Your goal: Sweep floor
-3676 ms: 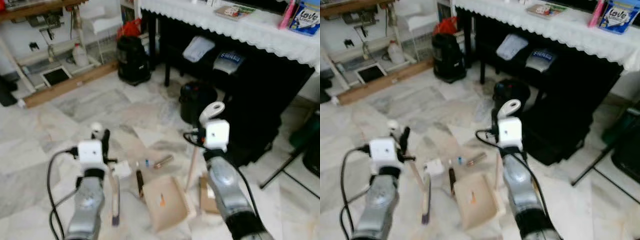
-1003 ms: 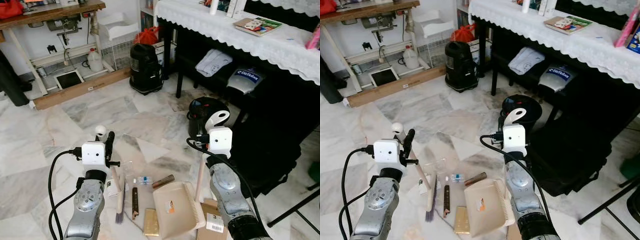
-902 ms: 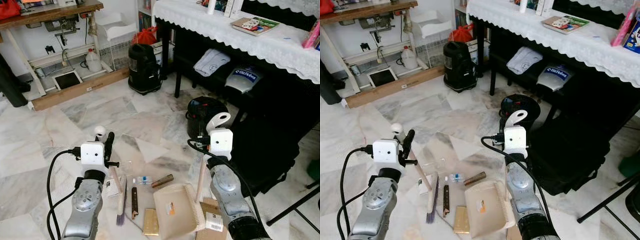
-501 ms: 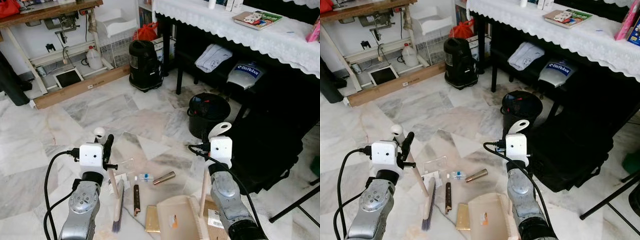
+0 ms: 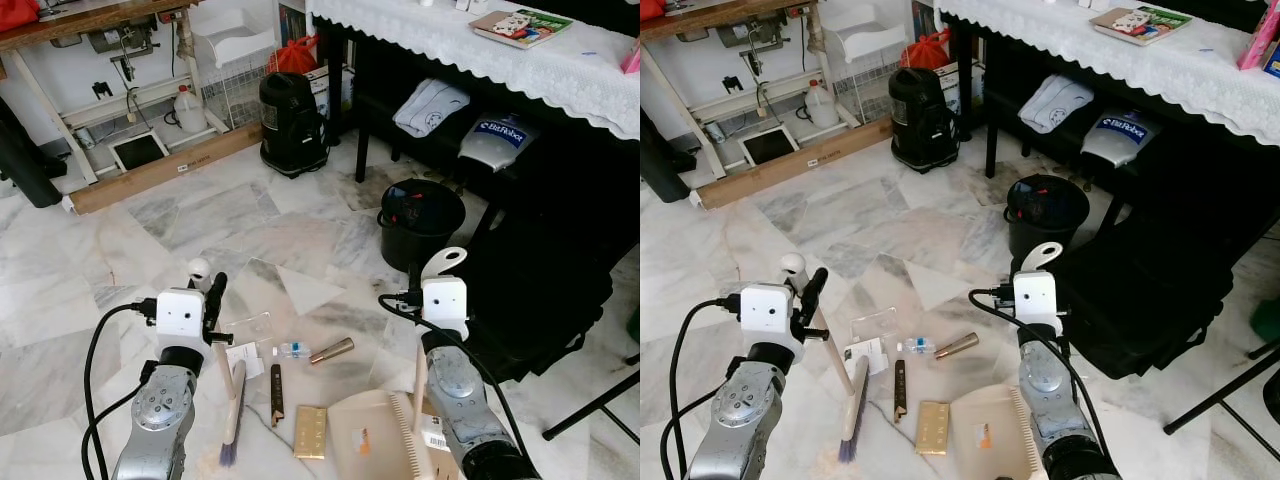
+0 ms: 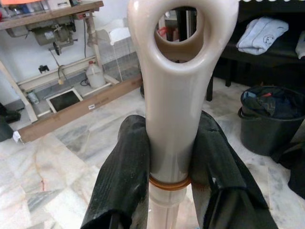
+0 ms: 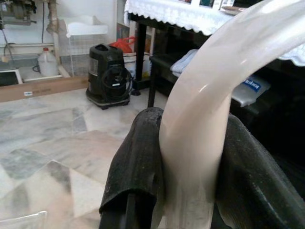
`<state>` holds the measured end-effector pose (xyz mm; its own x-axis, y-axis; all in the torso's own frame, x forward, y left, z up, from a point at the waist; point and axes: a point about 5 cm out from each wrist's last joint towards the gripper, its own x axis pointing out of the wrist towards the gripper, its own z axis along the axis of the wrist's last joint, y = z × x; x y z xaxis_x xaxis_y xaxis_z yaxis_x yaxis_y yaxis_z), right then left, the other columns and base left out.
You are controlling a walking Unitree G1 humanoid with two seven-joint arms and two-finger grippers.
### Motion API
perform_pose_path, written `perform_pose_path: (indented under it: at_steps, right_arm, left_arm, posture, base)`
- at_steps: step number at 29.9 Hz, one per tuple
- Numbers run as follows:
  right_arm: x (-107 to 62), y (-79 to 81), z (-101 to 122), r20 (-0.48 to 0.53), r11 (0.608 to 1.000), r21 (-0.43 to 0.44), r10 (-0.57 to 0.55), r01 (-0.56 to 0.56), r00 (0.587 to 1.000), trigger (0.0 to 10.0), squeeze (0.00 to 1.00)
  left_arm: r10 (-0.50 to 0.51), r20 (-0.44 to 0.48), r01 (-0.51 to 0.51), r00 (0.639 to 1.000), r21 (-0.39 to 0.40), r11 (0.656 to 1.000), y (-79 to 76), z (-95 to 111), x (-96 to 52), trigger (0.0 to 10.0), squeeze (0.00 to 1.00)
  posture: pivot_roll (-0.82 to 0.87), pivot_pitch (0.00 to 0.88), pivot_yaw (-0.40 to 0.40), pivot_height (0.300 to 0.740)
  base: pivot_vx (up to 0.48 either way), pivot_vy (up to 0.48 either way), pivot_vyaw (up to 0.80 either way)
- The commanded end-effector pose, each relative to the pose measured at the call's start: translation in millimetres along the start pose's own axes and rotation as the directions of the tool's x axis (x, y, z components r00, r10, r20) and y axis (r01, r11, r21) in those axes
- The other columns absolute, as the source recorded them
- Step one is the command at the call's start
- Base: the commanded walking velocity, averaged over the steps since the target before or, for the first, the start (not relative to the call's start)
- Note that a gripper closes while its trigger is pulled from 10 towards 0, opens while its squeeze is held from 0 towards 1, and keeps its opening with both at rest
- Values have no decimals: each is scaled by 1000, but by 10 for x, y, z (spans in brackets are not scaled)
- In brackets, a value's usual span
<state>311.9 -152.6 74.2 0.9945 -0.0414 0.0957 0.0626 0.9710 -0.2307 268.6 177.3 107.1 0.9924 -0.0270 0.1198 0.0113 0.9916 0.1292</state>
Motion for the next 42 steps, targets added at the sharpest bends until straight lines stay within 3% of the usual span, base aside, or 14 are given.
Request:
perform_pose_path:
  at_steps: [1, 22, 35, 42]
  right_arm:
    - [11, -10, 79, 50, 1000, -7, -1, 2, 999, 10000, 0]
    - [-55, 46, 10, 43, 999, -39, 3, -1, 999, 10000, 0]
    - [16, -85, 140, 131, 993, -56, -98, 106, 987, 10000, 0]
    - [-38, -73, 58, 120, 990, -54, -126, 133, 985, 10000, 0]
  left_arm:
    - [0, 35, 0, 999, 6, 1000, 15, 85, -3, 10000, 0]
    - [-1, 34, 0, 999, 17, 1000, 68, 142, -87, 10000, 0]
    - [-16, 35, 15, 999, 7, 1000, 38, 191, -107, 10000, 0]
    - [-25, 36, 24, 999, 10, 1000, 58, 213, -126, 10000, 0]
  posture:
    - [112, 163, 45, 740]
    - [136, 193, 56, 740]
    - [141, 209, 57, 740]
    - [155, 217, 66, 740]
  base:
    - [0, 0, 0]
    - [0, 0, 0]
    - [0, 0, 0]
    - [0, 0, 0]
